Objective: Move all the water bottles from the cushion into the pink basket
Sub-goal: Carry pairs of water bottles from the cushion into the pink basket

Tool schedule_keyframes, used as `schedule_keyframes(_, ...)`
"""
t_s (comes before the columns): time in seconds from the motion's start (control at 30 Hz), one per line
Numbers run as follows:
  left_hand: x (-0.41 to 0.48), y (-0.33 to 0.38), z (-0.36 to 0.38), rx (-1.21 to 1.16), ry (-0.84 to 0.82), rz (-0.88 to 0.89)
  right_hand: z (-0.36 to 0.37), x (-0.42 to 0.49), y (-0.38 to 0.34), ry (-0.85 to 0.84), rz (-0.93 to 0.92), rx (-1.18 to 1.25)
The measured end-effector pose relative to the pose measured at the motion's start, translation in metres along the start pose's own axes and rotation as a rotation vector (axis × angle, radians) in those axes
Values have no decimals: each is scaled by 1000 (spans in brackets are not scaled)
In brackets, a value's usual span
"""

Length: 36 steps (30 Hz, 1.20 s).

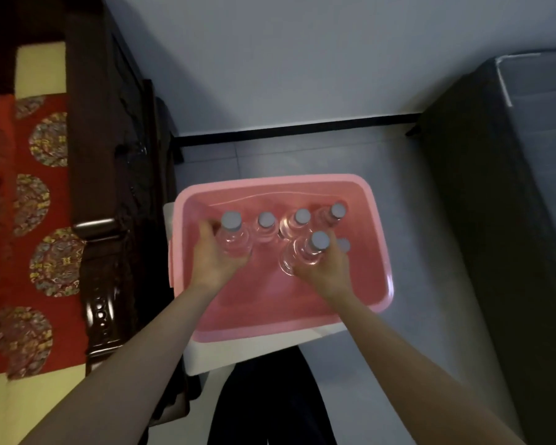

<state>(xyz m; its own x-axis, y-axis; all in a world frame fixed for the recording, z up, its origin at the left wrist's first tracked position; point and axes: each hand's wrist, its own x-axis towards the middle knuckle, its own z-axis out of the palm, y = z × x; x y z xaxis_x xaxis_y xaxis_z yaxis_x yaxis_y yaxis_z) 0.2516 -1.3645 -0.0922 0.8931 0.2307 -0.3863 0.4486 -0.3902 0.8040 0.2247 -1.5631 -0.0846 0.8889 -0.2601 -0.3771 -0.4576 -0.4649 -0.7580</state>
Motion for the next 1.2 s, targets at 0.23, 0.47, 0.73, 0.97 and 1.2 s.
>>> schedule_keyframes(0.23, 21, -20, 19, 20, 26, -42, 24, 21, 15, -41, 9, -21)
schedule_keyframes(0.47, 34, -28, 30, -12, 41, -23, 33, 32, 30, -62, -17, -99)
schedule_keyframes(0.73, 46, -37, 43, -166, 90, -2, 37, 42, 40, -114, -19, -162)
schedule_keyframes(0.97, 56, -45, 38, -48, 94, -57, 25, 35, 27, -106, -92, -224)
schedule_keyframes(1.2, 48, -15, 14, 228, 41, 263, 3, 24, -3, -184, -498, -722)
